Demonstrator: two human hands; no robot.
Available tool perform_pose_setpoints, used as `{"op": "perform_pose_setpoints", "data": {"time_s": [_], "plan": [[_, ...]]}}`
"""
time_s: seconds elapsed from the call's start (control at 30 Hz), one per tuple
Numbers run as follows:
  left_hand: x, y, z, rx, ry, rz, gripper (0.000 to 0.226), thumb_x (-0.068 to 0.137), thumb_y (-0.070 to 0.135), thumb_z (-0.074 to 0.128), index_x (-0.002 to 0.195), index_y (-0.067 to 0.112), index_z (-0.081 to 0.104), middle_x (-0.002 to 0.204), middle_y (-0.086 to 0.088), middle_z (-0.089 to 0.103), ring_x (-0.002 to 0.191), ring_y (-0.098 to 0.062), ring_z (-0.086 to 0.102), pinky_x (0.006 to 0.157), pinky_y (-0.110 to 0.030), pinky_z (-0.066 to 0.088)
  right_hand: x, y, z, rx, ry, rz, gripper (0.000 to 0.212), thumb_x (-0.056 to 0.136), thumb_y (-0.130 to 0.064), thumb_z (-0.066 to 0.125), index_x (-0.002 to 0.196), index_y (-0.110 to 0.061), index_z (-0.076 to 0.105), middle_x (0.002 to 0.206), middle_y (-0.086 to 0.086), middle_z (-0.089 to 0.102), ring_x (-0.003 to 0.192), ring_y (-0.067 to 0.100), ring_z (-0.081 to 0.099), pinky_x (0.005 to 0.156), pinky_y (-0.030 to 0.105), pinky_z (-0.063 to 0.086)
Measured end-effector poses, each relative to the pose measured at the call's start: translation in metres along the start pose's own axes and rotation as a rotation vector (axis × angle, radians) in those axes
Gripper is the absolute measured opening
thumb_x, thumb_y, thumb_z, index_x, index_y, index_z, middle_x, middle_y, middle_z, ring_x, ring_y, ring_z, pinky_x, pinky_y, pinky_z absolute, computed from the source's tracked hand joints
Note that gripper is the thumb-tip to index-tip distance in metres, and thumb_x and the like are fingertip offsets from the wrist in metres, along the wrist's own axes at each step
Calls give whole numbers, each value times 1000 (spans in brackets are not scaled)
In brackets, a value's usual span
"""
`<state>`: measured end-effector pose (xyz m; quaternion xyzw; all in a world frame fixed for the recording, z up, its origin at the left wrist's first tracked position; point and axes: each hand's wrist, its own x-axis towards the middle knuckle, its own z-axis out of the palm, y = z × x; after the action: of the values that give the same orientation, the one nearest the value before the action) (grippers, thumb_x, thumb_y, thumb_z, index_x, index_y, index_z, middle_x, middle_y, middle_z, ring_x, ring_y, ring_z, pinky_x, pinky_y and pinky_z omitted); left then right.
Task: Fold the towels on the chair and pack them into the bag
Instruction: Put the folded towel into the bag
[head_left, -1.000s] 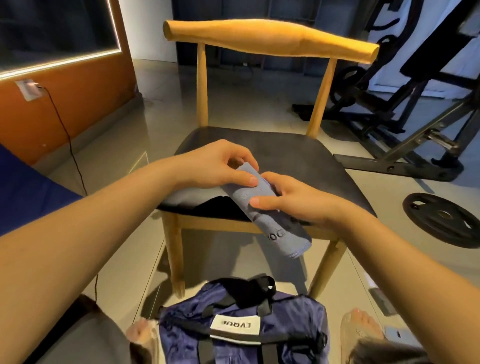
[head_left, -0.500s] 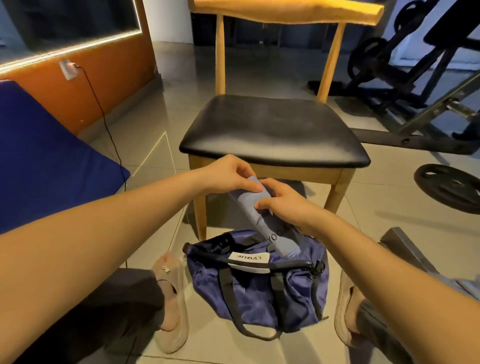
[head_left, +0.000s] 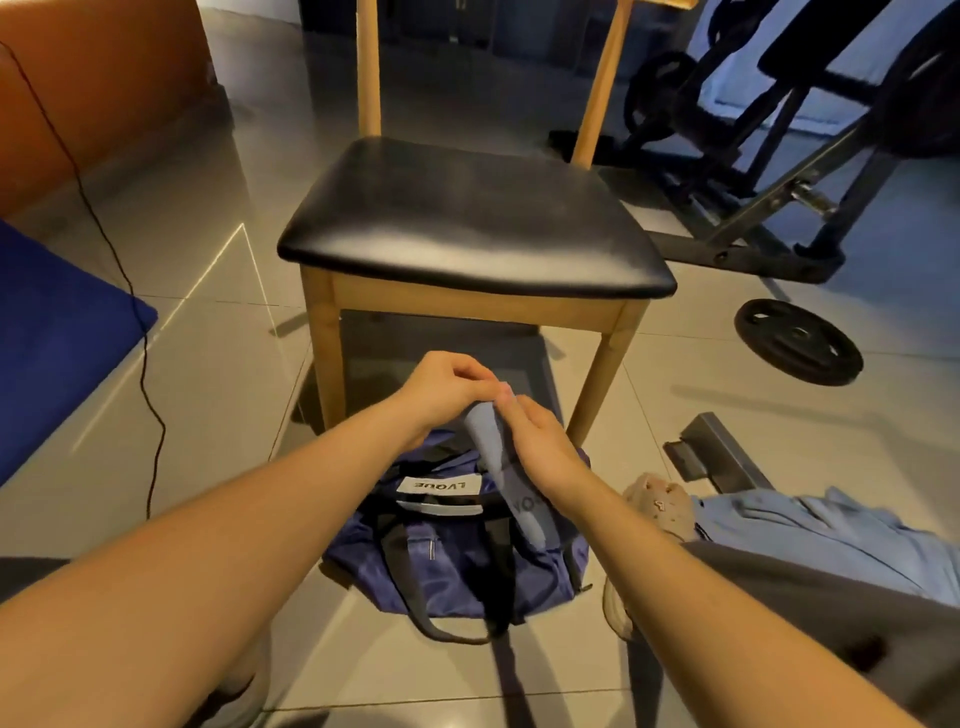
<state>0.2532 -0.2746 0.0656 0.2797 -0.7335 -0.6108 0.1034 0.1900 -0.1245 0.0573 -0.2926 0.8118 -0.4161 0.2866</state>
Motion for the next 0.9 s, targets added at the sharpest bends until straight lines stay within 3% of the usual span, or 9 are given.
{"op": "perform_pose_setpoints", "data": {"time_s": [0.07, 0.17, 0.3, 0.4, 0.53, 0.6, 0.7, 0.77, 0.9], "plan": [[1, -3, 6, 2, -23, -24, 2, 86, 17, 79, 88, 15, 80, 93, -4, 76, 96, -19, 70, 85, -37, 60, 1, 9, 7, 54, 63, 37, 74, 94, -78, 24, 129, -27, 65, 122, 0, 69, 112, 18, 64, 102, 45, 50], [5, -10, 21, -15, -30, -51, 6, 89, 18, 77, 86, 14, 79, 91, -5, 76, 93, -18, 70, 75, -31, 59, 10, 23, 12, 48, 161, 105, 65, 105, -60, 25, 130, -17, 68, 121, 8, 71, 112, 23, 65, 101, 42, 50], [7, -31, 52, -59, -121, -150, 14, 93, 20, 74, 98, 8, 79, 92, -5, 77, 82, -11, 70, 59, -18, 53, 9, 70, -1, 0, 265, 128, 56, 106, -54, 32, 87, -21, 72, 89, 5, 72, 86, 23, 66, 81, 38, 51], [7, -48, 80, -89, -178, -192, 18, 96, 20, 70, 100, 4, 78, 91, -10, 77, 81, -17, 69, 68, -25, 58, 0, 119, -32, -114, 268, 143, 53, 106, -54, 32, 79, -20, 62, 86, 7, 68, 80, 25, 61, 74, 38, 48], [15, -81, 104, 109, -45, -158, 15, 90, 17, 72, 79, 7, 76, 72, -9, 72, 69, -22, 64, 74, -40, 57, -12, 158, -79, -365, 137, 199, 57, 108, -41, 40, 57, -17, 43, 58, 3, 48, 57, 19, 45, 63, 36, 38], [15, -96, 113, 204, -4, -159, 18, 85, 18, 76, 75, 4, 74, 74, -12, 71, 71, -28, 63, 77, -46, 58, -10, 169, -87, -531, 82, 201, 57, 107, -39, 41, 55, -16, 38, 56, 5, 42, 55, 23, 40, 60, 36, 33], [11, -107, 132, 295, 19, -149, 27, 83, 26, 81, 73, 2, 73, 79, -15, 72, 77, -32, 67, 76, -44, 57, -3, 180, -79, -690, 21, 103, 46, 108, -37, 39, 70, -14, 52, 72, 13, 59, 71, 36, 54, 61, 37, 34], [9, -113, 147, 322, 45, -133, 28, 82, 30, 83, 69, 7, 74, 71, -9, 71, 74, -29, 67, 73, -42, 57, 1, 186, -72, -733, 18, 41, 33, 108, -33, 37, 97, -13, 61, 95, 18, 68, 87, 40, 60, 64, 39, 36], [12, -119, 173, 304, 103, -181, 45, 83, 41, 81, 61, 3, 72, 58, -12, 66, 60, -32, 64, 63, -44, 55, 7, 200, -67, -720, 65, -10, 42, 108, -37, 41, 146, -20, 45, 103, 21, 70, 94, 43, 63, 64, 38, 34]]}}
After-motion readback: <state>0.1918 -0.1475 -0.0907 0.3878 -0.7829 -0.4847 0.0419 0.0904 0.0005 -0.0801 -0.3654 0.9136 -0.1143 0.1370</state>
